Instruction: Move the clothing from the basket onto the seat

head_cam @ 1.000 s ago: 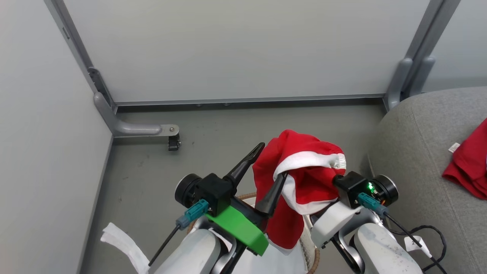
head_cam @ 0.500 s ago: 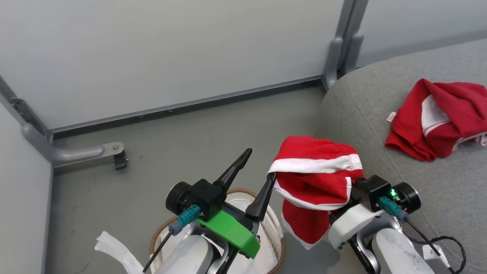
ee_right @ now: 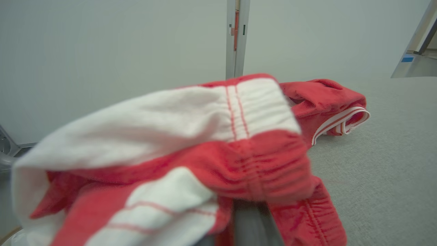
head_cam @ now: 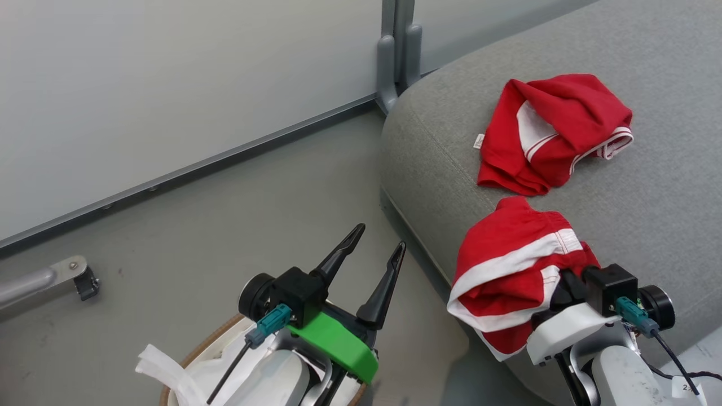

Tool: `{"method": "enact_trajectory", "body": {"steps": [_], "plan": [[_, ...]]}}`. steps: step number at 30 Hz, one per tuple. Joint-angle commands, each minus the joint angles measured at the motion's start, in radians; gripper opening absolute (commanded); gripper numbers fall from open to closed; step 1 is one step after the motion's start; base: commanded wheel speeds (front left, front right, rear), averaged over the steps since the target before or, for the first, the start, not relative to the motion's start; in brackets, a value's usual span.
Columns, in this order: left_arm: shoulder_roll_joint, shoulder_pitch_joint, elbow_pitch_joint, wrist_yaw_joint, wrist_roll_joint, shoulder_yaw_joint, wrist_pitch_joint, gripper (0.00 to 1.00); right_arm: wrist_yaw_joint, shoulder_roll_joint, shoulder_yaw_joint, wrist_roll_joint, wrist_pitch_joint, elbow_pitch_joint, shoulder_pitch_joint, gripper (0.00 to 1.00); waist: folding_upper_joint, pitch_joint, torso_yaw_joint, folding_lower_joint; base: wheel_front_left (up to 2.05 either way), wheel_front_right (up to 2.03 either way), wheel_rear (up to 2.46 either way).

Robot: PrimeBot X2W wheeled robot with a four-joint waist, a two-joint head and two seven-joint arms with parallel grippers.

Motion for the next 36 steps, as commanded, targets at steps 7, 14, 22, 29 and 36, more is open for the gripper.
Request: {"method": "enact_trajectory", "body": {"steps": [7,14,22,29,36], "plan": [[0.007,-0.016,0.005,-0.003,-0.001,-0.01,0.0,1.0,-0.001,-0.001,-0.061,-0.012,-0.002,-0.032,0.027,0.0,0.0,0.059,-0.111,0.0,0.0,0.0,0.0],[0.017,-0.046,0.01,-0.003,-0.006,-0.033,0.0,1.0,-0.001,-0.073,-0.06,-0.055,-0.002,-0.058,-0.04,0.0,0.0,0.095,-0.116,0.0,0.0,0.0,0.0],[0.053,-0.056,0.01,-0.003,0.014,-0.015,0.0,1.0,-0.001,-0.234,-0.038,-0.069,-0.002,-0.04,-0.279,0.0,0.0,0.178,-0.106,0.0,0.0,0.0,0.0],[0.085,-0.103,0.013,-0.003,0.024,-0.039,0.0,1.0,-0.001,-0.34,-0.062,-0.072,-0.002,0.056,-0.526,0.0,0.0,0.284,-0.055,0.0,0.0,0.0,0.0],[0.122,-0.158,0.013,-0.003,0.03,-0.047,0.0,1.0,-0.001,-0.425,-0.103,-0.096,-0.002,0.162,-0.707,0.0,0.0,0.397,-0.004,0.0,0.0,0.0,0.0]]}}
